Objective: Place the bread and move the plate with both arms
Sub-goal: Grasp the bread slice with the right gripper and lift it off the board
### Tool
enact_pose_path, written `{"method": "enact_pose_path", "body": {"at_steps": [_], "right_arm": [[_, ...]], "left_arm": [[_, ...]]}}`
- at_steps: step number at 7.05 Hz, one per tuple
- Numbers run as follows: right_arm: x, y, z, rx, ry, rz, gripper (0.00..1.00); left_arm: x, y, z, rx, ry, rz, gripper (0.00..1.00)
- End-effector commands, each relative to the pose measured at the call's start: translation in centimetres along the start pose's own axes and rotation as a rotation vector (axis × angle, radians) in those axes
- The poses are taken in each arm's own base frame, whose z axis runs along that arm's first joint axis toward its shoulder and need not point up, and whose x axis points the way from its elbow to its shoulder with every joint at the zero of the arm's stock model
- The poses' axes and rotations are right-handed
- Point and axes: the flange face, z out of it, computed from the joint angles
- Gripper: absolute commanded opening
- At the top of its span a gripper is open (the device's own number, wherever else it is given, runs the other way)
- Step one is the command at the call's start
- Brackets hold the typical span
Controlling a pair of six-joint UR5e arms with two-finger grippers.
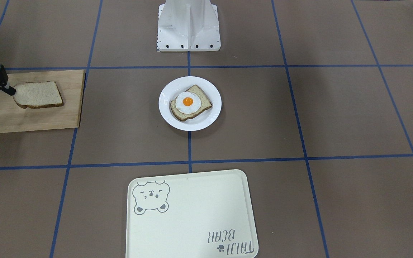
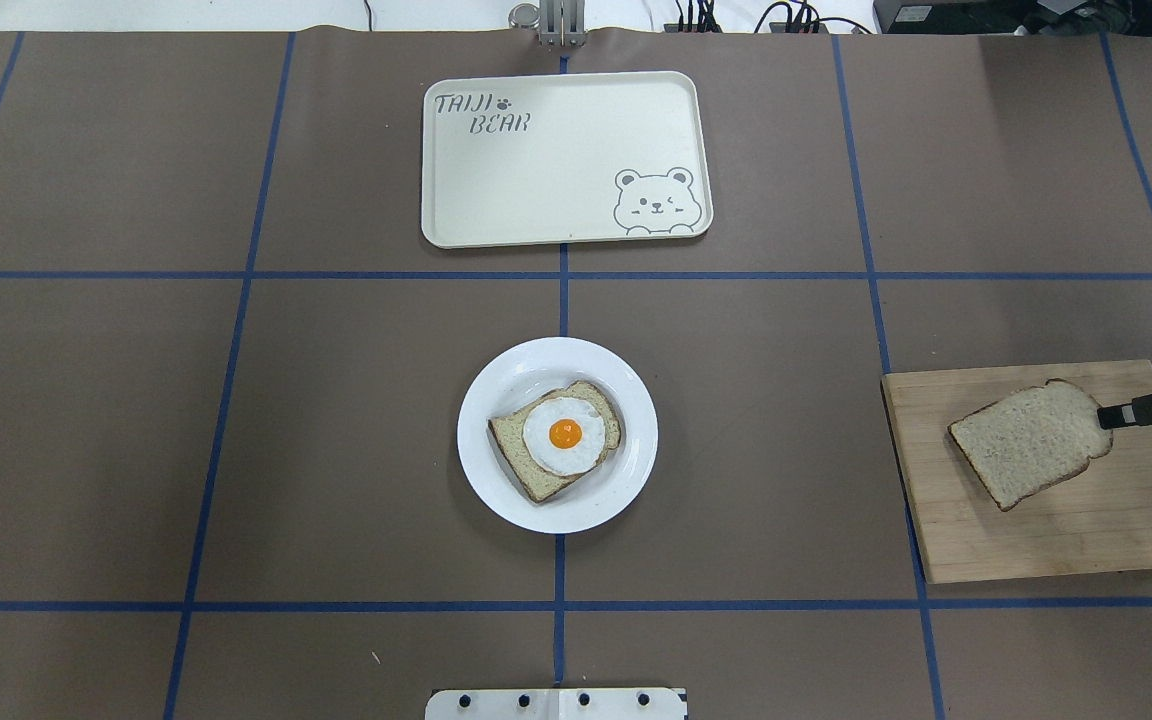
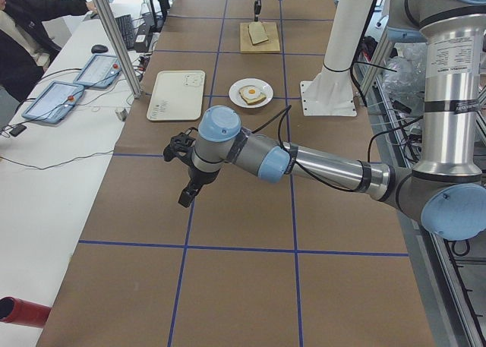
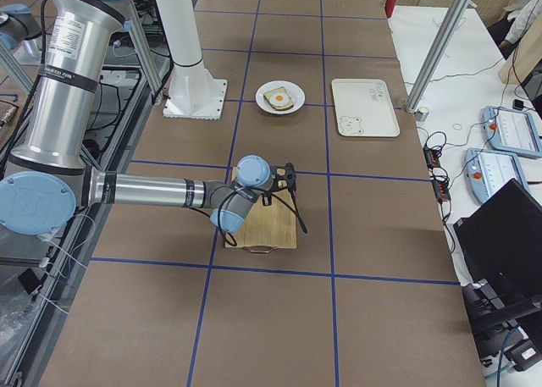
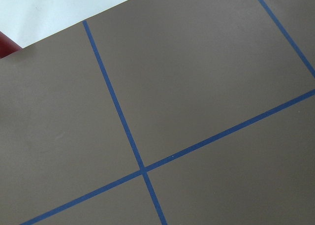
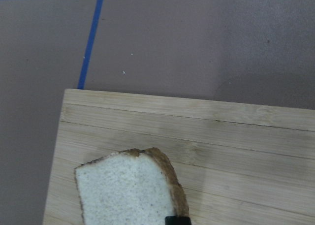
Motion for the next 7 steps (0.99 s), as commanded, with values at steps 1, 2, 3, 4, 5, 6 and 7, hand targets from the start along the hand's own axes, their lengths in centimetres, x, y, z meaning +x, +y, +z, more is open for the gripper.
{"method": "enact_pose_path", "body": {"at_steps": [1, 2, 3, 4, 5, 6, 7], "right_arm": [[-6.5, -3.1, -1.3, 0.035, -0.097, 0.157, 0.0], [-9.4, -5.3, -1.1, 0.048, -0.136, 0.17, 0.0], [-12.4, -7.5, -1.0, 0.059, -0.177, 0.187, 0.0], [-16.2, -9.2, 0.0, 0.052, -0.223, 0.162, 0.0], [-21.1, -10.2, 2.8, 0.028, -0.265, 0.098, 0.0], [-25.4, -9.3, 7.1, 0.053, -0.291, 0.046, 0.0], [-30.5, -7.1, 12.0, 0.063, -0.332, 0.005, 0.0]], "left_arm": [[0.0, 0.0, 0.0, 0.0, 0.0, -0.001, 0.98], [0.0, 0.0, 0.0, -0.001, 0.0, -0.001, 0.98], [0.0, 0.0, 0.0, -0.001, 0.0, -0.002, 0.98], [0.0, 0.0, 0.0, -0.001, 0.0, -0.002, 0.98], [0.1, 0.0, -0.1, 0.001, 0.001, 0.0, 0.98], [0.1, 0.1, -0.1, 0.0, 0.002, -0.001, 0.98], [0.2, 0.3, -0.2, 0.0, 0.002, -0.001, 0.98]]}}
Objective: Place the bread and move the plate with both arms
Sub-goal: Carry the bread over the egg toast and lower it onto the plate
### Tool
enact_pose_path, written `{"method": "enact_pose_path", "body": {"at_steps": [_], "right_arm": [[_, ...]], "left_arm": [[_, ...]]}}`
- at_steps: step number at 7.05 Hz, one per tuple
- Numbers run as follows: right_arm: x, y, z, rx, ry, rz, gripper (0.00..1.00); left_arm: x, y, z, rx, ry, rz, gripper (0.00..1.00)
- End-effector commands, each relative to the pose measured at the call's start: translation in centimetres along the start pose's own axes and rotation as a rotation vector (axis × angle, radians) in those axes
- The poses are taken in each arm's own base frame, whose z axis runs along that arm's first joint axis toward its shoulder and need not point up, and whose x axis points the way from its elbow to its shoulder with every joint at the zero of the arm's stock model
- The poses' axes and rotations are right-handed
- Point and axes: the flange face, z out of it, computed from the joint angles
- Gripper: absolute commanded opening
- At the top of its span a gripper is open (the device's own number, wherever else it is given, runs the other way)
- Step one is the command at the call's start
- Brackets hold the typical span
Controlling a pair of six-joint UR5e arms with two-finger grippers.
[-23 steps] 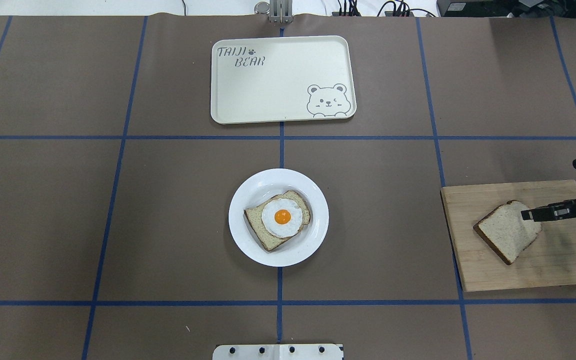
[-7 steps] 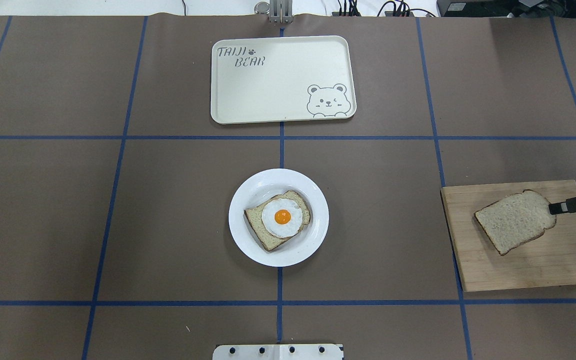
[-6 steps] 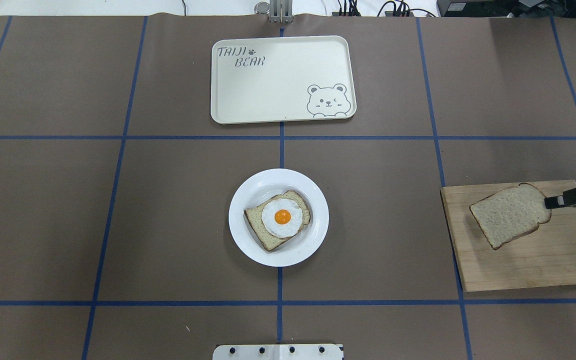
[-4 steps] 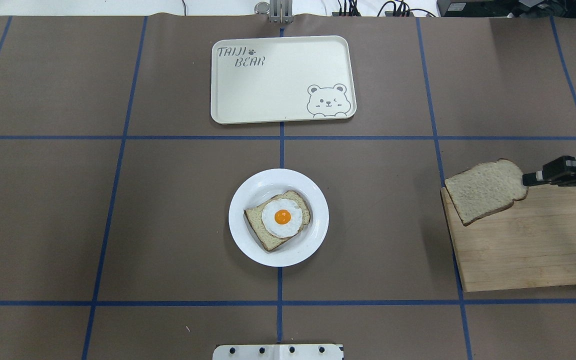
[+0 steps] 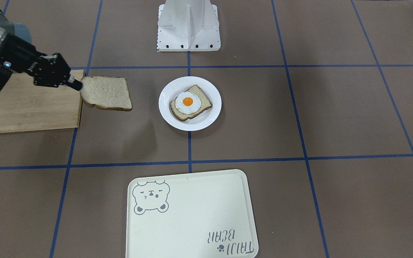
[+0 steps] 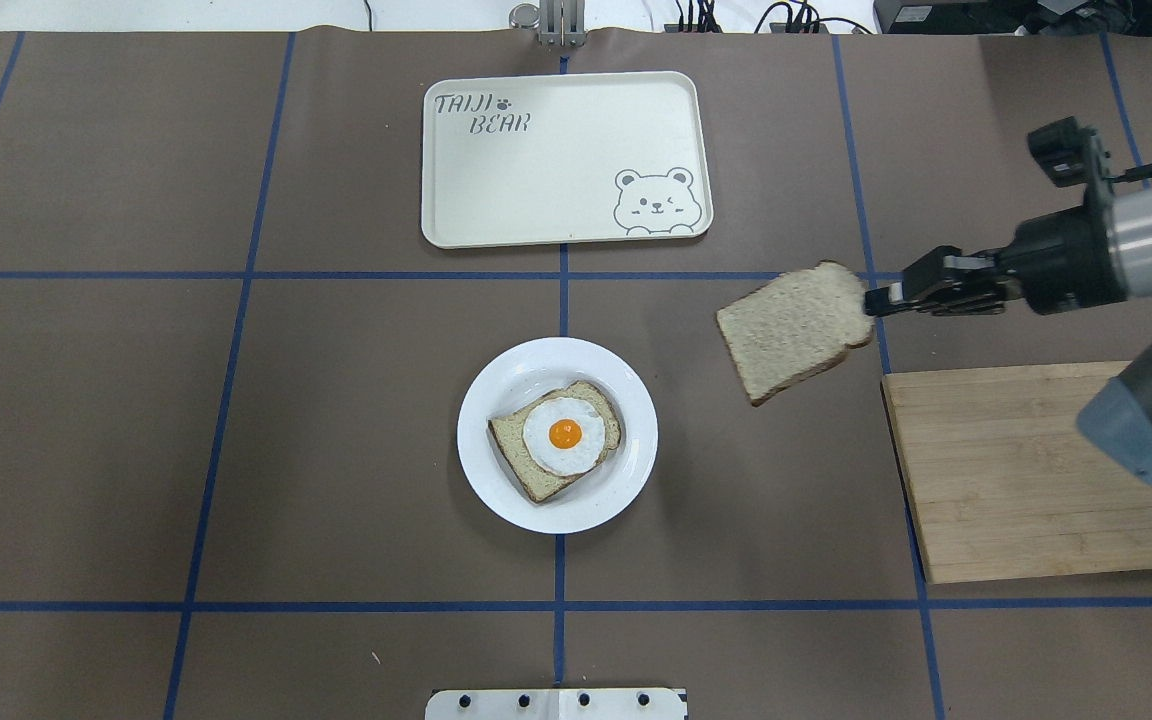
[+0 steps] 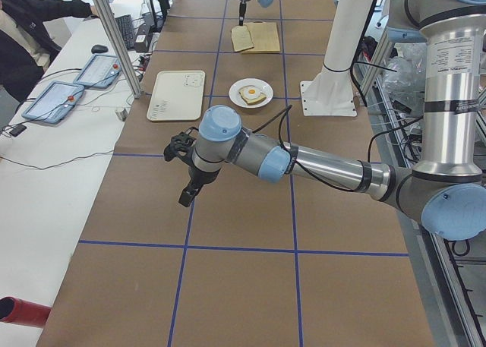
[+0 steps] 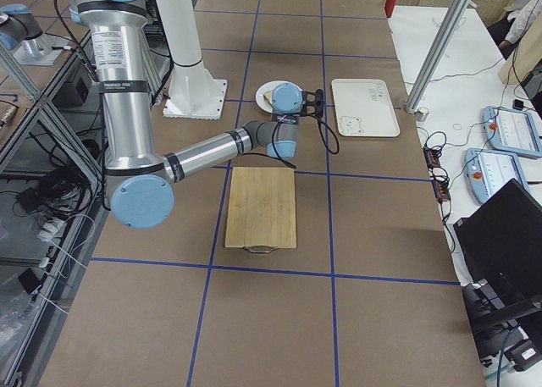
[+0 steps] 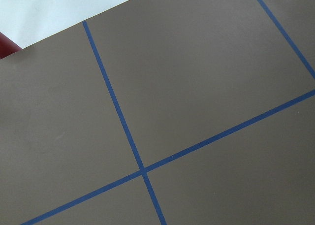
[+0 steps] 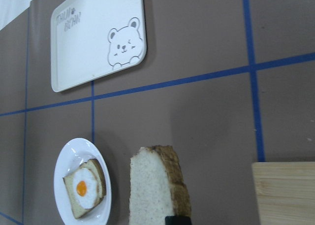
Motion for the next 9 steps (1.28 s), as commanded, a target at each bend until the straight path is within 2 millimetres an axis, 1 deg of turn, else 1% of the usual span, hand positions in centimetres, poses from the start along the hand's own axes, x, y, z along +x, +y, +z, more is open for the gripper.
{"method": "enact_pose_path", "body": {"at_steps": [1, 2, 3, 4, 5, 6, 7, 9], "right_arm": [[-5.6, 5.3, 10.4, 0.017, -0.065, -0.088, 0.0], [-6.7, 7.3, 14.0, 0.036, -0.068, -0.187, 0.0], [-7.9, 8.3, 17.5, 0.046, -0.071, -0.204, 0.0], [-8.3, 9.3, 19.6, 0.062, -0.064, -0.21, 0.0], [-8.4, 9.7, 21.6, 0.069, -0.035, -0.269, 0.0], [-8.8, 9.7, 23.6, 0.078, -0.025, -0.287, 0.0], [-8.2, 9.7, 24.2, 0.082, -0.011, -0.288, 0.0], [-7.5, 9.7, 24.1, 0.084, -0.005, -0.363, 0.0]], "left_arm": [[0.0, 0.2, 0.0, -0.001, 0.0, -0.001, 0.98], [0.1, 0.3, 0.0, -0.001, 0.0, -0.001, 0.98], [-0.1, 0.5, 0.1, -0.006, 0.001, -0.005, 0.98], [-0.1, 0.7, 0.2, -0.009, 0.001, -0.008, 0.98], [-0.2, 1.5, 0.4, -0.018, 0.002, -0.015, 0.98], [-0.2, 1.6, 0.5, -0.019, 0.004, -0.018, 0.98], [-0.4, 1.8, 0.7, -0.024, 0.003, -0.022, 0.98], [-0.6, 1.9, 0.8, -0.027, 0.003, -0.024, 0.98]]}}
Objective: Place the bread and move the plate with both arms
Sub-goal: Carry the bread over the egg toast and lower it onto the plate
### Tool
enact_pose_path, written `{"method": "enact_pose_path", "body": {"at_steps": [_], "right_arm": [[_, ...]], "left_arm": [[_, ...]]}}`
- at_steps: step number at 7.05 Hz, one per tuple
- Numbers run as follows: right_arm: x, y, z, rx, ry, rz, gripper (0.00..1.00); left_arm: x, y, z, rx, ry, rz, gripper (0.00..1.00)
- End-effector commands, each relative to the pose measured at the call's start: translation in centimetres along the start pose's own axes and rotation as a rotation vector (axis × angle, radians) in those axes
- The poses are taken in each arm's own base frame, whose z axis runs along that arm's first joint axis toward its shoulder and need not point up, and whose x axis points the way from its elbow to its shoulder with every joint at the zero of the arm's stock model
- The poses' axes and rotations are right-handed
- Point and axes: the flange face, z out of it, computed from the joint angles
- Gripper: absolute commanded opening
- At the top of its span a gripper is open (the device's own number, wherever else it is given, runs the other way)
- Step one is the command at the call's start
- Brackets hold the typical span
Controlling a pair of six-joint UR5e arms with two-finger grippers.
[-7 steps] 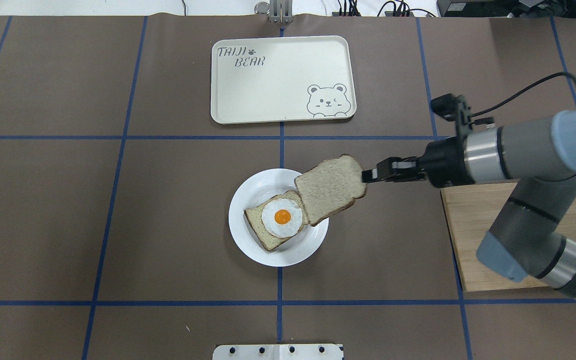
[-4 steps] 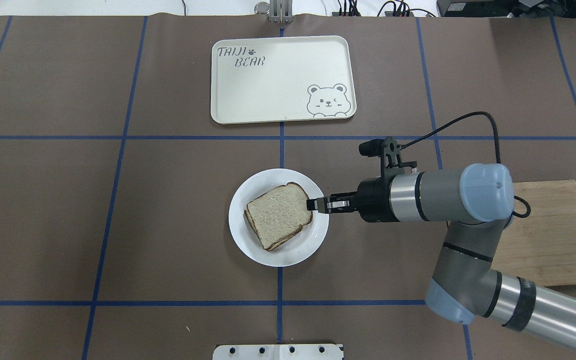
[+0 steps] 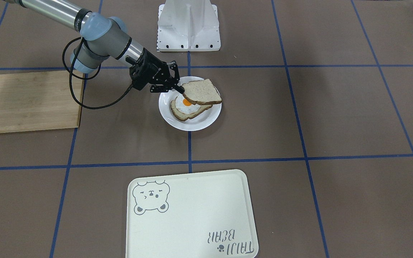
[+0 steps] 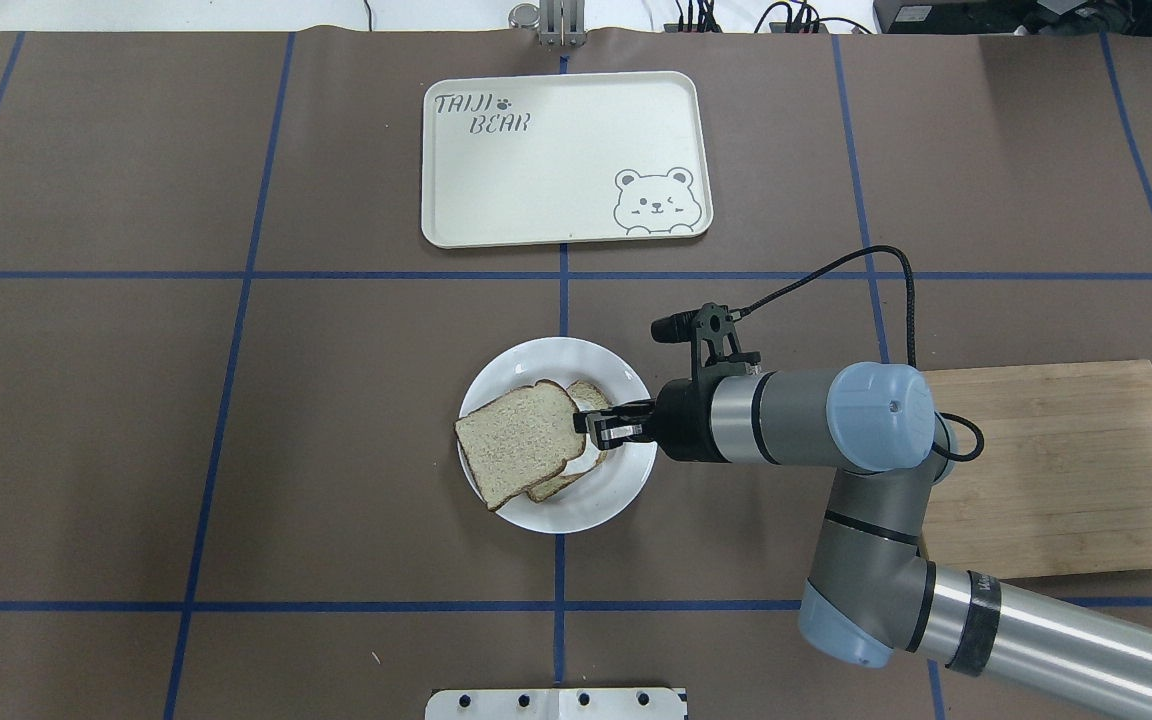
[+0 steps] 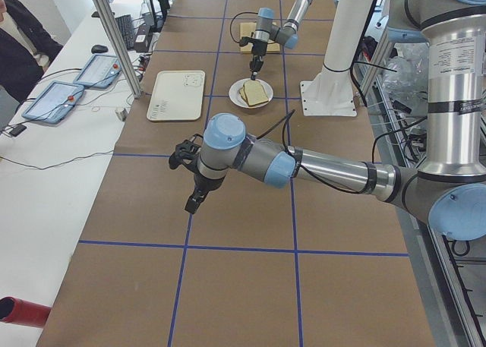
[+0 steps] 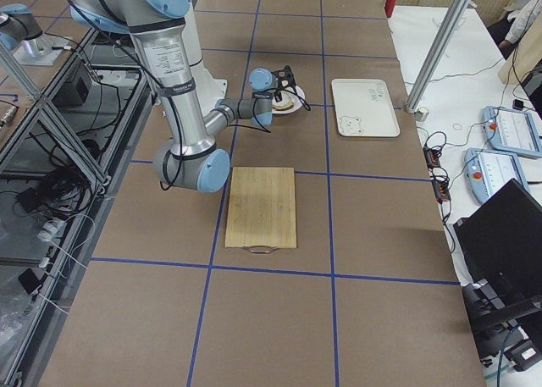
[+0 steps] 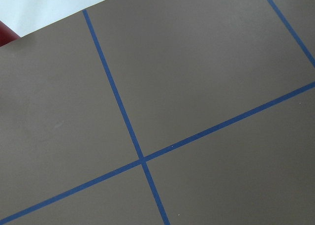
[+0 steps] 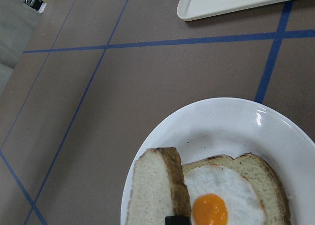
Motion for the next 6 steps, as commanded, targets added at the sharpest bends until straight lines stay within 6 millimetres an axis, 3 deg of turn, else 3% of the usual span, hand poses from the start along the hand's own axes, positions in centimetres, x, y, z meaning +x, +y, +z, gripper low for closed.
{"method": "enact_pose_path", "body": {"at_steps": [1, 4, 5, 6], "right_arm": [[0.8, -0.1, -0.2, 0.006, 0.008, -0.062, 0.0], [2.9, -0.9, -1.0, 0.014, 0.04, -0.057, 0.0], [3.0, -0.9, -1.1, 0.016, 0.039, -0.04, 0.59], [2.9, -1.0, -1.3, 0.021, 0.037, -0.035, 1.0]], "left_arm": [[0.0, 0.0, 0.0, 0.001, 0.0, 0.001, 0.98], [0.2, -0.3, -0.3, 0.007, -0.001, 0.007, 0.98], [0.3, -0.4, -0.4, 0.009, -0.001, 0.009, 0.98], [0.3, -0.5, -0.4, 0.01, -0.001, 0.009, 0.98]]}}
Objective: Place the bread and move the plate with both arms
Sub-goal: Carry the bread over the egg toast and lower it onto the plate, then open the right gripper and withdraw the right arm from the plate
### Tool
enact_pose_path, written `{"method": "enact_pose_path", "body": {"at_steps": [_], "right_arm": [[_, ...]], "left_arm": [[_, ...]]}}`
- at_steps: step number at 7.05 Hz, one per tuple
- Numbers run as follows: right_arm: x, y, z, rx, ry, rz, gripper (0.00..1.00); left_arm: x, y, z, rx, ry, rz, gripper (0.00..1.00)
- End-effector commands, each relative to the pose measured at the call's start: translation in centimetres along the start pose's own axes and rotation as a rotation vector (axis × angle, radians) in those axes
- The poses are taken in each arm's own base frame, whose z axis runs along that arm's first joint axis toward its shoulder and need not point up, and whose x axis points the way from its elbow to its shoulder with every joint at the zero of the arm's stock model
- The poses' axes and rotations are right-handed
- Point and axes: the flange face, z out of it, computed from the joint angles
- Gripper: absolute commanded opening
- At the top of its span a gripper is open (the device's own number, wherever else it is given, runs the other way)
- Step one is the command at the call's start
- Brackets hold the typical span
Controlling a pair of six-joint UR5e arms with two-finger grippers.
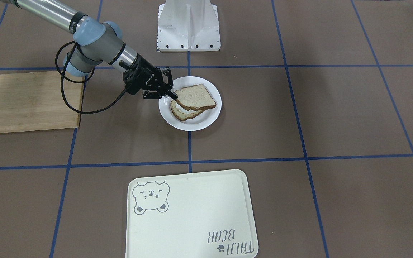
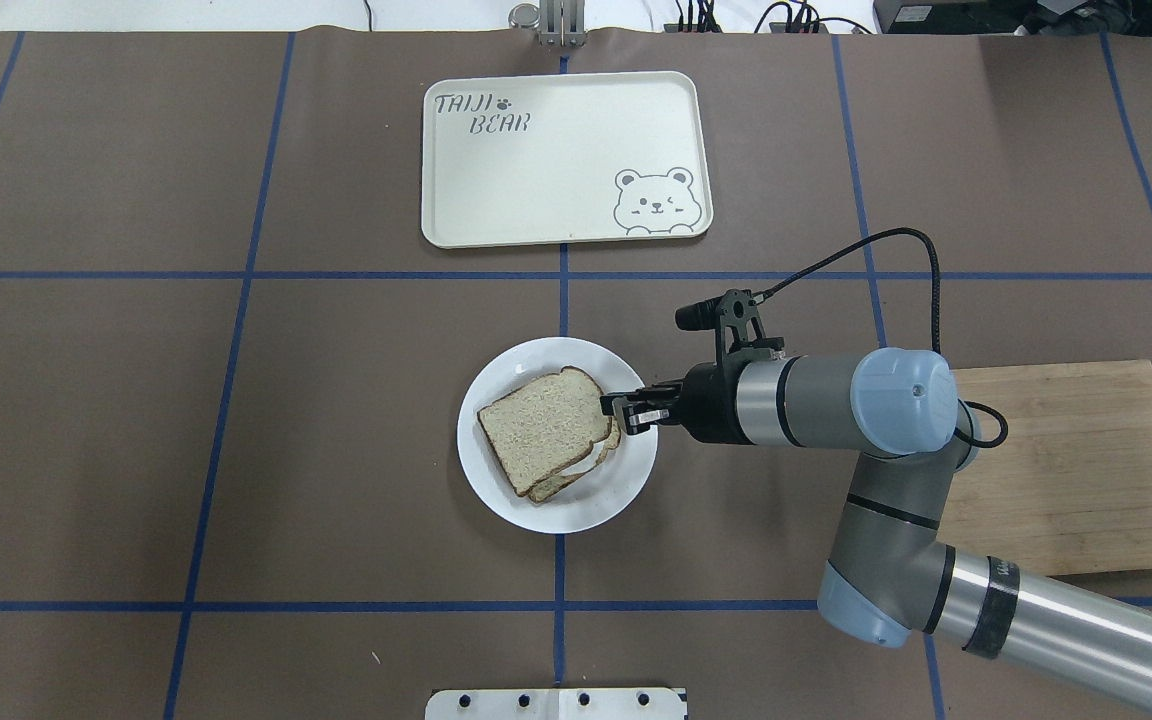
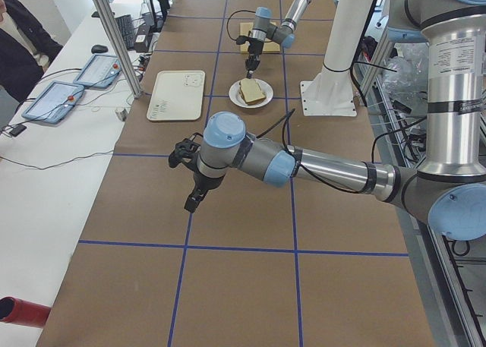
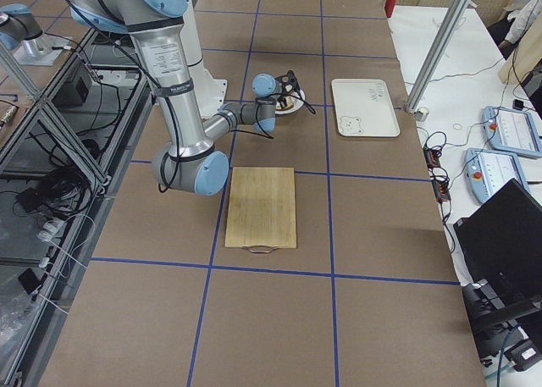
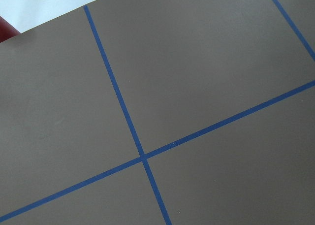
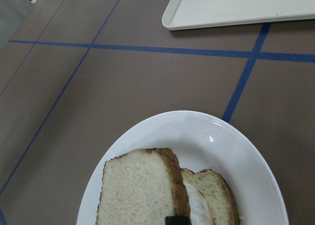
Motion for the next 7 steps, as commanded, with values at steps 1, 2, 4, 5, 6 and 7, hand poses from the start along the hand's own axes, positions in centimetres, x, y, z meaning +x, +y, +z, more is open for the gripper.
{"method": "enact_pose_path", "body": {"at_steps": [1, 2, 4, 5, 6, 7], "right_arm": [[0.6, -0.6, -0.8, 0.013, 0.006, 0.037, 1.0], [2.4, -1.9, -2.5, 0.039, 0.034, 0.074, 1.0], [9.3, -7.8, -6.5, 0.025, 0.231, 0.235, 1.0], [13.4, -11.0, -9.0, -0.019, 0.373, 0.305, 1.0], [16.2, -12.9, -11.4, -0.054, 0.458, 0.284, 1.0], [20.9, -13.1, -15.6, -0.11, 0.529, 0.256, 1.0]], "left_arm": [[0.0, 0.0, 0.0, 0.0, 0.0, 0.002, 0.98], [0.0, 0.0, 0.0, 0.009, -0.001, 0.01, 0.98], [0.6, -0.8, -0.7, 0.071, -0.007, 0.066, 0.98], [1.1, -1.1, -0.8, 0.099, -0.003, 0.082, 0.98], [2.6, -1.9, -0.9, 0.137, 0.052, 0.042, 0.98], [6.1, -3.1, 0.4, 0.163, 0.149, -0.006, 0.98]]}}
